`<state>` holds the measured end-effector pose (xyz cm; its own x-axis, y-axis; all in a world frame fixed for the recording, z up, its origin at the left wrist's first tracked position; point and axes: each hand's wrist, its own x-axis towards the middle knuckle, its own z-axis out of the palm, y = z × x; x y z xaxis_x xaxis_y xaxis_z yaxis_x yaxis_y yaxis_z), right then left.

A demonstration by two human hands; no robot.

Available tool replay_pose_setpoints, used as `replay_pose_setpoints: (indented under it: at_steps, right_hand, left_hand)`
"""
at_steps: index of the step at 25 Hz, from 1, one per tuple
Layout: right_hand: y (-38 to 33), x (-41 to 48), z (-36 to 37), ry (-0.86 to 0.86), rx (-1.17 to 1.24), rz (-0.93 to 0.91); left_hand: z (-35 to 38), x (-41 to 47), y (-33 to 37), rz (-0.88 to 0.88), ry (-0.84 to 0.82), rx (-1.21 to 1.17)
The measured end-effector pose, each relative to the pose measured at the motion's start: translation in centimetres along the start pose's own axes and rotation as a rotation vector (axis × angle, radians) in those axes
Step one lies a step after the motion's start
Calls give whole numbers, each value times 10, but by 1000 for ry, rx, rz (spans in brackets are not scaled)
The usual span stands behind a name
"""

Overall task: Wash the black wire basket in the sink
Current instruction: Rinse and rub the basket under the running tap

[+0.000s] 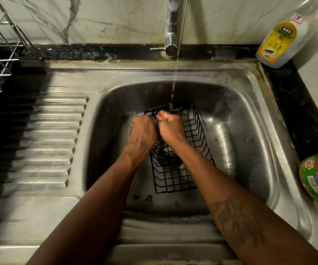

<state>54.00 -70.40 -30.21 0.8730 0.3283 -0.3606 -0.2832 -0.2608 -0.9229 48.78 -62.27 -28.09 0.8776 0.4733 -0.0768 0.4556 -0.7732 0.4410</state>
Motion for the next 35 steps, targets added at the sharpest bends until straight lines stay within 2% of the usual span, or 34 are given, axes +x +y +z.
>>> replay_pose_setpoints:
  at_steps: [1, 2, 4, 6, 7, 9, 13, 14, 15, 17, 19, 20, 23, 24, 26, 29, 31, 32, 35]
  right_hand:
    - [0, 0, 1, 38, -188, -105]
    - [0, 4, -3, 70, -235, -133]
    - [3, 17, -13, 36, -174, -29]
    - [12, 28, -20, -30, -72, 85]
    - [16, 32, -22, -11, 10, 131]
    - [15, 34, -24, 105, 168, 197]
    - [9, 25, -27, 373, 75, 106]
    - [12, 22, -23, 357, 35, 89]
    - [15, 19, -19, 267, -27, 70]
    - [15, 17, -11, 5, -140, 44]
    - [13, 22, -8, -78, -153, 52]
    - [13, 25, -9, -22, -146, 67]
    - [17, 31, -22, 347, -61, 119]
    - [18, 32, -25, 401, -49, 121]
    - [17, 31, -20, 300, -110, 109]
    - [10, 21, 5, -39, -158, 53]
    - [13, 24, 5, -67, -151, 51]
    - [13, 27, 1, -23, -148, 61]
    - [17, 34, -21, 291, -20, 111]
  left_hand:
    - [0, 1, -2, 21, 10, -12]
    - [2, 1, -2, 53, 0, 14]
    - [6, -1, 1, 101, -21, 113]
    - [9, 1, 5, 45, -7, 120]
    - [10, 3, 5, 23, -7, 123]
    - [13, 3, 3, -5, -5, 125]
    - [14, 0, 3, 13, 17, 103]
    - [14, 0, 2, 24, 18, 123]
    - [13, 1, 2, 44, 13, 147]
    - [12, 0, 0, 83, 2, 137]
    - [9, -3, 1, 65, 22, 111]
    - [7, -4, 1, 27, 37, 92]
    - [1, -8, 4, -62, 60, 81]
    - [0, -8, 6, -61, 63, 86]
    - [-1, -10, 8, -50, 61, 86]
    - [0, -11, 7, -32, 72, 58]
    - [0, -11, 5, -23, 67, 41]
    - [0, -11, 4, -28, 69, 40]
    - [-1, -12, 5, -58, 66, 47]
